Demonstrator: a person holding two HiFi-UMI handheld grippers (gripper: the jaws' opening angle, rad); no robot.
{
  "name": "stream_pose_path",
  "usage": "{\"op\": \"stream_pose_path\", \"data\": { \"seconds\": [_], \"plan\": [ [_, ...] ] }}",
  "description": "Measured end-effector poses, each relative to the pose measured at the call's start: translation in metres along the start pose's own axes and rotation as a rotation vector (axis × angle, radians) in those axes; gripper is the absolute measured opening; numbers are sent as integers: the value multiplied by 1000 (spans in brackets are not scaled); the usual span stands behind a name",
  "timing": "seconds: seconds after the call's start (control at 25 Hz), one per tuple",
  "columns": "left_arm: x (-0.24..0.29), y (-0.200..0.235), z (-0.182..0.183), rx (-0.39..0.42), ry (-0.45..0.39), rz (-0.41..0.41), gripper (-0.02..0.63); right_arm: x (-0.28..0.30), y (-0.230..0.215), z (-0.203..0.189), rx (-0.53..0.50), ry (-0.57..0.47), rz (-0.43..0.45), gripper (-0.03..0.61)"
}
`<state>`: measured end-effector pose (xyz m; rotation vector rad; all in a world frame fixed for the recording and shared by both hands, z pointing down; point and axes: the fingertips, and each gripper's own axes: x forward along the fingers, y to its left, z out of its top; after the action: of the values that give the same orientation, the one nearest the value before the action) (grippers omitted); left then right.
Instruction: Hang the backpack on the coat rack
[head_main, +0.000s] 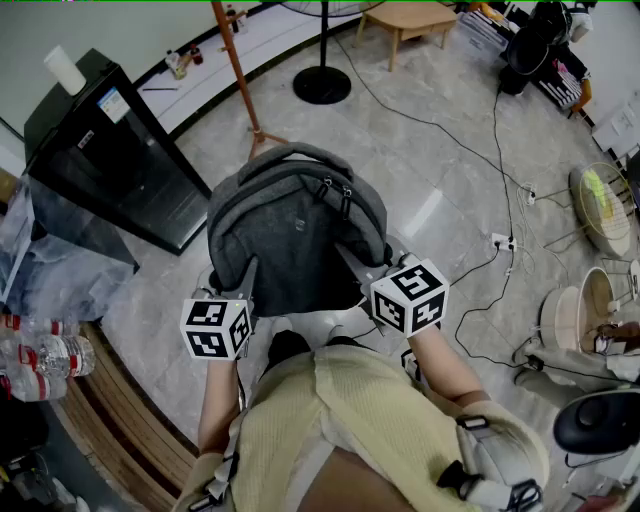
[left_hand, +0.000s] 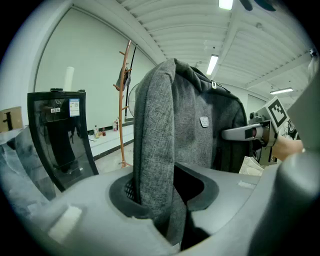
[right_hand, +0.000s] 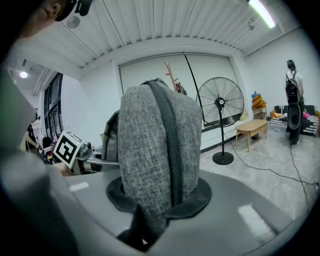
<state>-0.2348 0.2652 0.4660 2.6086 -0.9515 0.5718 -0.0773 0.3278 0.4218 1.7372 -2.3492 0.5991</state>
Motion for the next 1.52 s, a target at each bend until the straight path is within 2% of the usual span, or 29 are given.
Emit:
{"op": "stream_pose_path", "data": {
  "seconds": [0.36, 0.88, 1.24, 1.52],
  "plan": [
    [-4, -39, -4, -7, -8, 62, 130, -30, -20, -6, 5, -10, 74, 104],
    [-11, -43, -24, -65, 12, 133, 131, -23, -22, -18, 4, 25, 144, 106],
    [10, -43, -23, -74, 19, 104, 132, -18, -37, -19, 5, 35, 112, 106],
    [45, -22, -3, -81, -7, 74, 133, 10, -58, 2, -16, 33, 77, 106]
  ]
}}
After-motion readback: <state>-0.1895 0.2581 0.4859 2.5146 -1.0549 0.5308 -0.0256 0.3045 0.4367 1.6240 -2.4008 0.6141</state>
